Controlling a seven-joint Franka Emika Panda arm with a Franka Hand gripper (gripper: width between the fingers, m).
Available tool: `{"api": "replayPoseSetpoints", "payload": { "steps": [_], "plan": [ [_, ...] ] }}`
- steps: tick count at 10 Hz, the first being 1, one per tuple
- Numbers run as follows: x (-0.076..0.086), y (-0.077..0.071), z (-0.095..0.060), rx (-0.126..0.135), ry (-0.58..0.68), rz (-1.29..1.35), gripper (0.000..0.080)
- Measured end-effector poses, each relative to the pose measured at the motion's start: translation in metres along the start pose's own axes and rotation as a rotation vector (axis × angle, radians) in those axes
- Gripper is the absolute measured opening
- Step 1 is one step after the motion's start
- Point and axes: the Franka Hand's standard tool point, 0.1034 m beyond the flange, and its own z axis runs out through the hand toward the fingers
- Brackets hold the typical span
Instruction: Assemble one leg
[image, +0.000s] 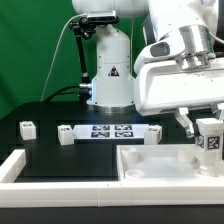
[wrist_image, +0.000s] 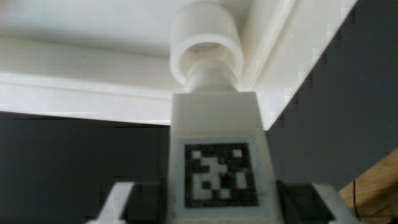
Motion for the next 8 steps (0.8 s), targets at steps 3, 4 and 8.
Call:
{"api": "replayPoseSetpoints", "payload": {
  "steps": [3, 4, 8],
  "plan": [
    [-0.0009, 0.0026, -0.001, -0.003, -0.001, 0.002, 0.029],
    [-0.0013, 0.0035, -0.0011, -0.004, -0.001, 0.003, 0.029],
    [-0.0059, 0.0022, -0.002, -0.008, 0.008, -0.001, 0.029]
  ]
}}
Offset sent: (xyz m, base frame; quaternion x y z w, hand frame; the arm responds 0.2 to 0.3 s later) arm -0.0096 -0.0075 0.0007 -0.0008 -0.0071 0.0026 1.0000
